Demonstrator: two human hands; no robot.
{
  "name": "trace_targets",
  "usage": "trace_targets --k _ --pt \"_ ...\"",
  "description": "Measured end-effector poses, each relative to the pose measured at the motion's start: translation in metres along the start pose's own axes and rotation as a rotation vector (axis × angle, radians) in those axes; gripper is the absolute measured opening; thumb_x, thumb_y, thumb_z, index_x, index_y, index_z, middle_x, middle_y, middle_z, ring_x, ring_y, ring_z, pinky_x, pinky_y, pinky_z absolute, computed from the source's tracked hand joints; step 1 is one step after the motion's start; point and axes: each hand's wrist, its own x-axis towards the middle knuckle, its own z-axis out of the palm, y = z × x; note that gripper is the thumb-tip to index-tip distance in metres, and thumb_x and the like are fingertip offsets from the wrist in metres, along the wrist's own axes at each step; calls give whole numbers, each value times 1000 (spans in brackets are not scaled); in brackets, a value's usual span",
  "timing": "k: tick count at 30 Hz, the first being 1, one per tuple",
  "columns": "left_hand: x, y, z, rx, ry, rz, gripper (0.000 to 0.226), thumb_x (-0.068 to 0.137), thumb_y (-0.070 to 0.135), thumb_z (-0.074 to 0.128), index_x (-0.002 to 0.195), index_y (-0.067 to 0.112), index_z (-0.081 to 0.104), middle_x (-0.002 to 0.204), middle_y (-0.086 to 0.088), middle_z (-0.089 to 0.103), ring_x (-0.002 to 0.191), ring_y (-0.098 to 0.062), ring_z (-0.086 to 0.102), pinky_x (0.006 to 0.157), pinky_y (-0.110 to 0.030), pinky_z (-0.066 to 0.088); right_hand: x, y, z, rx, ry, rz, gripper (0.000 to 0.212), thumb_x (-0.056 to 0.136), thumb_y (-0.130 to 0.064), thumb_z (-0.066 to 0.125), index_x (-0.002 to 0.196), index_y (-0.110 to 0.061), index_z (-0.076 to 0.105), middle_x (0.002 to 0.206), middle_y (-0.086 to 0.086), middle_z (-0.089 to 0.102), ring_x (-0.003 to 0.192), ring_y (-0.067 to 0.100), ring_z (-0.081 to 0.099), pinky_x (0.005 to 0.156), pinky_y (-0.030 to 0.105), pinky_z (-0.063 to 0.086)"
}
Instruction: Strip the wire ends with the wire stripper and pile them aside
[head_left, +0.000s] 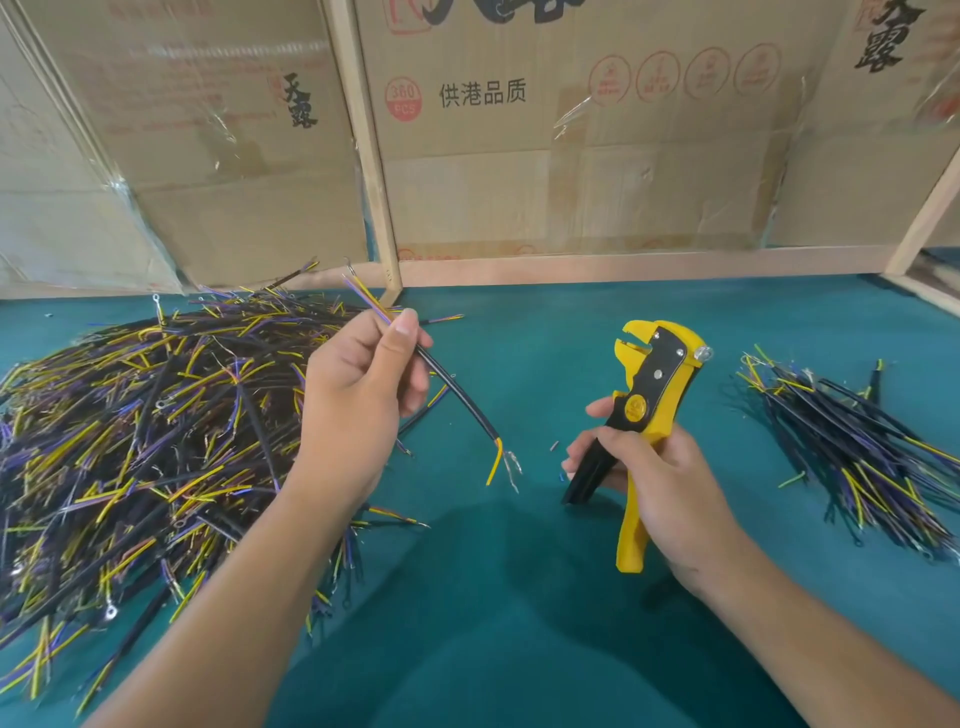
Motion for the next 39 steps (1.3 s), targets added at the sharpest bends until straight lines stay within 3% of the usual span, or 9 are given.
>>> trace_targets --k 4,7,11,17,25,31,35,37,39 --pt "-1 1 4 -113 -24 -60 24 98 34 57 77 23 66 57 2 55 47 -14 40 48 -21 34 -2 -4 0 151 -94 103 12 87 -24 69 85 -12 70 77 14 66 75 36 67 79 50 56" --pt "-3 0 8 -155 -60 -94 25 99 27 53 78 22 66 63 -1 60 48 -15 43 48 -23 36 -8 -11 5 395 -282 235 33 83 -38 73 92 -7 70 80 18 58 75 35 62 79 50 55" --pt "-7 0 13 -195 -78 -152 24 98 25 53 79 18 65 65 -4 61 49 -16 44 49 -23 37 -13 -13 7 370 -414 280 58 72 -58 82 96 -7 69 84 18 58 77 35 61 81 51 55" --pt "-9 1 14 -212 -109 -200 22 100 21 51 84 9 61 64 -6 60 49 -16 45 48 -22 38 -18 -14 10 368 -388 274 22 86 -30 72 92 -10 70 83 19 60 79 37 62 84 56 56" --pt "-8 1 16 -182 -79 -259 23 100 22 52 83 8 57 62 -7 61 46 -17 45 46 -24 38 -18 -16 11 291 -359 235 19 86 -29 74 93 -11 69 85 18 64 82 37 67 84 55 57" --pt "-9 0 17 -128 -88 -251 23 97 26 54 83 8 55 61 -6 62 45 -17 46 44 -23 39 -21 -16 11 232 -360 249 8 90 -22 66 90 -14 70 89 20 69 92 45 71 76 43 59" --pt "-8 -4 15 -73 -81 -279 25 101 25 53 82 9 56 61 -6 62 45 -17 47 45 -22 41 -22 -14 11 230 -381 273 8 90 -21 65 88 -15 70 92 22 70 94 46 71 78 46 60" --pt "-8 -8 14 3 -54 -309 25 101 27 56 87 6 56 64 -5 63 47 -16 49 47 -23 43 -22 -14 11 216 -382 277 8 91 -21 65 88 -15 70 93 22 71 95 46 71 79 48 60" --pt "-7 -13 14 234 8 -333 31 97 35 62 99 5 55 76 -4 68 52 -13 55 54 -27 46 -22 -13 12 208 -372 278 8 90 -21 65 89 -14 70 93 23 71 94 46 71 79 48 60"
